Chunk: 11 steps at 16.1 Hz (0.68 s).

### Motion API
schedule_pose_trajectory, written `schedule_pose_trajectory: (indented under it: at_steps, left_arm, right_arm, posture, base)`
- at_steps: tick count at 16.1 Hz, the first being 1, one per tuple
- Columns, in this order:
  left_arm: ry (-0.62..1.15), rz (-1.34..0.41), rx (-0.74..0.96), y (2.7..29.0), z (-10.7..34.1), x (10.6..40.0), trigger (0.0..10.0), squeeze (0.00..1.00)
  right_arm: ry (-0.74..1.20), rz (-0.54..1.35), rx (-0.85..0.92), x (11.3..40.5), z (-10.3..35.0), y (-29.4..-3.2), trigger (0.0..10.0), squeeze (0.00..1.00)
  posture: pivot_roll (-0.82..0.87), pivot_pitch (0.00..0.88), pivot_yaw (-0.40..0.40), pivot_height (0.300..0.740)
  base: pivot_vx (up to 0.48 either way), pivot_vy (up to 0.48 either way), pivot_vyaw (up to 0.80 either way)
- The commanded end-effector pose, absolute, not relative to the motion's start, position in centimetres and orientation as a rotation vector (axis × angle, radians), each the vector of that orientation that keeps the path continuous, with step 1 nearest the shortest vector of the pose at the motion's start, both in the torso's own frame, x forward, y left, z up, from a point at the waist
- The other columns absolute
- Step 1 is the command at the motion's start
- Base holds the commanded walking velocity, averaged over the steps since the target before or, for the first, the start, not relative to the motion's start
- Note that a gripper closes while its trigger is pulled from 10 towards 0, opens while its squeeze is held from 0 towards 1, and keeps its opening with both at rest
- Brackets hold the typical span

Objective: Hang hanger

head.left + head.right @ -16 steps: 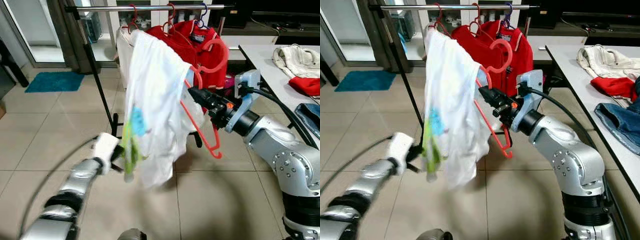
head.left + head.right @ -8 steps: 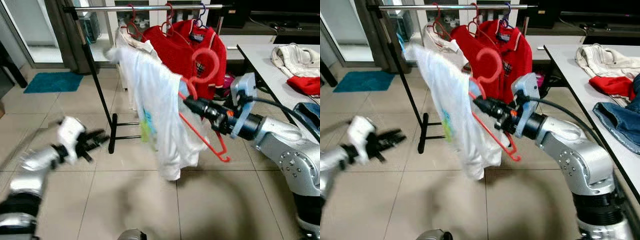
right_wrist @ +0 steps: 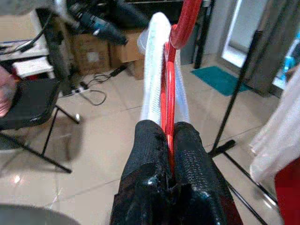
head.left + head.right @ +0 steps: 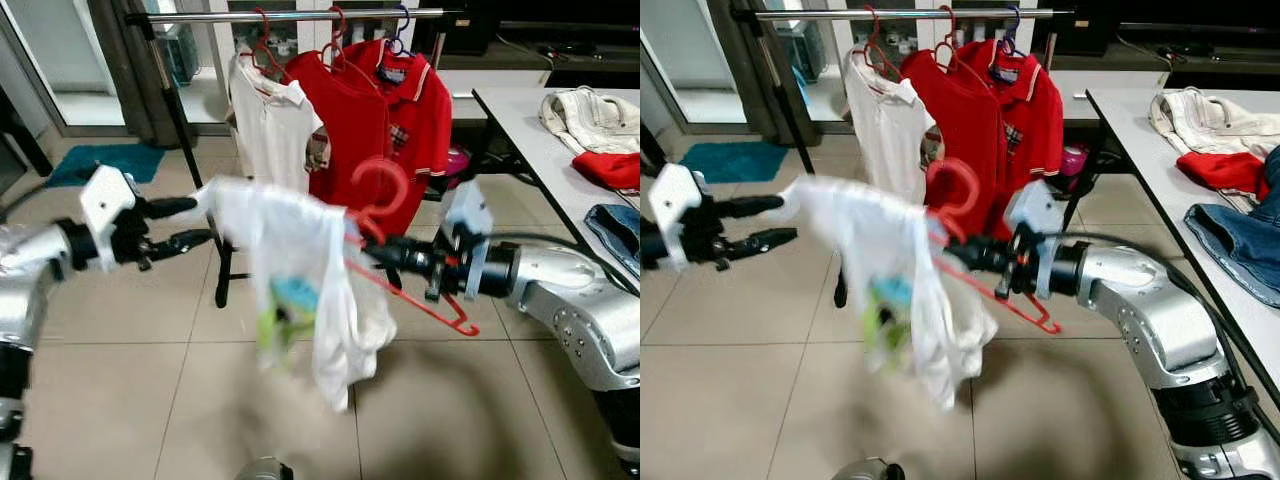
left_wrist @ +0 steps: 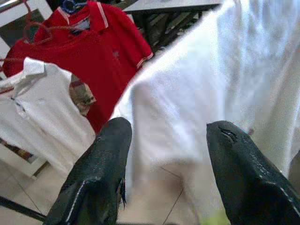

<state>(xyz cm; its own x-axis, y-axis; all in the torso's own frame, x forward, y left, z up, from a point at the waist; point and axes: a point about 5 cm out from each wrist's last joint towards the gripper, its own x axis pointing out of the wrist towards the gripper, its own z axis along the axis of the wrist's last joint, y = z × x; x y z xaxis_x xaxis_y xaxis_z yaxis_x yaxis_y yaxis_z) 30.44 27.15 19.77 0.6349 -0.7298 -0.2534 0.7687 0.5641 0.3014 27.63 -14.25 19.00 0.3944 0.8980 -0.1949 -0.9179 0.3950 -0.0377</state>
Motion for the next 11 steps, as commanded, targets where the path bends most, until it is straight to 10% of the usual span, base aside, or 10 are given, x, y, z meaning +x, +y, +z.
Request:
schedule_pose_trajectory:
  at_steps: [1,11]
  left_arm:
    - [0.09,-0.906,0.402,27.1,20.7,30.5,10.0,0.0]
    - [0.238,-1.026,0.422,28.5,19.8,29.9,10.0,0.0]
  right_arm:
    - [0.123,1.197,-0.163,27.4,19.4,-14.2,10.0,0.0]
    - [0.099,1.383,-0.165,25.9,20.4,-14.3,10.0,0.0]
  posture:
    - [0.0,0.0,0.048,0.74]
    - [-0.01,0.0,0.059,0.74]
  base:
    - [0.0,0.0,0.0]
    - [0.0,0.0,0.0]
